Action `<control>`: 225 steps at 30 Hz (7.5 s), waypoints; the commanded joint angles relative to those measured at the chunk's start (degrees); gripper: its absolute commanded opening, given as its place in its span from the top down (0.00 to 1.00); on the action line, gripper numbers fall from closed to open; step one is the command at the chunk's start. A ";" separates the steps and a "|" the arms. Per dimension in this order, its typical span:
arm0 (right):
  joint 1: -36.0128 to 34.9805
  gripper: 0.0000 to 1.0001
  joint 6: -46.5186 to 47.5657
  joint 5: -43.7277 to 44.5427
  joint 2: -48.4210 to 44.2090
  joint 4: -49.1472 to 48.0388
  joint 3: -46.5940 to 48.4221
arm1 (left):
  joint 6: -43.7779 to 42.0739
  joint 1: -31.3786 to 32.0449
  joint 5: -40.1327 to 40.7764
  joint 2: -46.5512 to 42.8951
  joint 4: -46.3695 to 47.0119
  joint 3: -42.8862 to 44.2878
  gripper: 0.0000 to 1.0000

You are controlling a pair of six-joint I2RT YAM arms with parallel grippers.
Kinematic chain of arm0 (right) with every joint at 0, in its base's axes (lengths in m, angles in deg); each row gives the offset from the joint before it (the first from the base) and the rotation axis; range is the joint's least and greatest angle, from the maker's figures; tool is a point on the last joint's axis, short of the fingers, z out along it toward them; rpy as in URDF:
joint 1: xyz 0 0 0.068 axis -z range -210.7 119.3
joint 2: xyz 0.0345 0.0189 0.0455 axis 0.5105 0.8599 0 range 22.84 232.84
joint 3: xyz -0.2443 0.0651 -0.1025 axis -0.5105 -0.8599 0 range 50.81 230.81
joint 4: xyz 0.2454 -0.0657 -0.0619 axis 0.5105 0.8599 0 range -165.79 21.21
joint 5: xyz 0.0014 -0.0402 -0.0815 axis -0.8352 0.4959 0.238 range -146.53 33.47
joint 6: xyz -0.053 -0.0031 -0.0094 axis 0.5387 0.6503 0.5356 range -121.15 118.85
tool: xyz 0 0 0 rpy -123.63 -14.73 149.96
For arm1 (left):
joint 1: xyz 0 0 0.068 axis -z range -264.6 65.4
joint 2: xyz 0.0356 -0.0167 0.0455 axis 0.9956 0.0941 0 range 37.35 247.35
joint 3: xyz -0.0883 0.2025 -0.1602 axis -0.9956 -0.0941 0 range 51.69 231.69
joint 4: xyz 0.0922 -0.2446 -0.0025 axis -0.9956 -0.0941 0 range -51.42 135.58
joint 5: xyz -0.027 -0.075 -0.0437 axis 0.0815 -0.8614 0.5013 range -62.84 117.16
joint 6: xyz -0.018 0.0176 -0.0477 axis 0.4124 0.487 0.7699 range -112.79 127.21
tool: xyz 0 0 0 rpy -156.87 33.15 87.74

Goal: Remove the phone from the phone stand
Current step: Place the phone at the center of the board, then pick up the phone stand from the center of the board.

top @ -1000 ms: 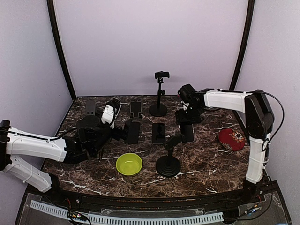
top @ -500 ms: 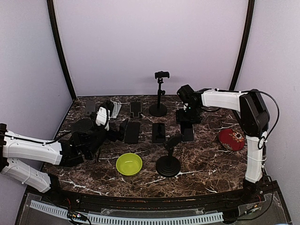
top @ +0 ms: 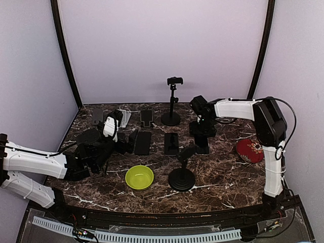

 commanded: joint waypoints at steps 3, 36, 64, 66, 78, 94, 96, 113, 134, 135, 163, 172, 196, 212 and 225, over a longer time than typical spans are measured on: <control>-0.24 0.60 -1.92 -0.95 2.63 0.30 0.02 | -0.43 -0.28 1.08 -1.78 2.44 -1.25 0.01; 0.52 0.52 0.64 6.28 6.05 2.39 0.54 | -1.68 -0.28 1.37 -2.95 3.99 -2.71 0.01; 1.27 0.24 -0.19 1.23 5.04 -0.80 -1.11 | -2.37 -0.28 0.90 -2.54 4.50 -2.75 0.01; 1.27 0.07 -0.51 1.14 4.74 -1.15 -1.30 | -2.40 -0.28 0.93 -2.51 4.34 -2.73 0.01; 1.05 0.01 -1.64 -1.02 -2.12 -5.55 -3.79 | -1.84 -0.28 -0.12 -1.88 2.99 -1.75 0.01; 1.24 0.01 4.43 -0.49 -20.28 -19.51 -16.05 | -0.55 -0.28 -1.82 -1.18 -6.07 3.86 0.01; 1.37 0.00 5.38 -0.64 -23.43 -21.34 -18.33 | -0.11 -0.28 -2.36 -1.26 -7.29 4.41 0.01; 3.48 0.01 13.35 -4.45 -49.14 -29.69 -38.47 | 7.35 -2.06 -9.60 -3.81 -17.94 8.54 0.01; -4.54 0.01 14.41 -6.39 -76.59 -35.07 -61.69 | 16.05 -10.80 -21.32 -3.24 -19.83 12.52 0.01; -6.45 0.01 14.36 -5.67 -77.33 -36.01 -62.92 | 16.11 -10.82 -21.48 -3.06 -19.73 12.66 0.01; -39.37 0.15 25.14 14.12 -70.16 -66.30 -77.67 | 16.43 -11.13 -19.69 -2.88 -16.52 11.36 0.01; -43.64 0.21 28.99 20.45 -60.20 -69.94 -72.09 | 16.23 -11.18 -19.35 -2.72 -15.85 11.02 0.01; -45.55 0.40 27.80 32.43 -45.88 -74.87 -64.10 | 15.25 -11.27 -19.17 -4.25 -15.70 9.82 0.01; -45.58 0.61 23.32 32.12 -41.86 -71.91 -61.49 | 15.00 -11.27 -17.77 -5.26 -15.19 8.51 0.01; -45.58 0.82 22.41 32.87 -42.62 -69.77 -59.57 | 14.61 -11.27 -17.02 -5.64 -14.92 7.89 0.01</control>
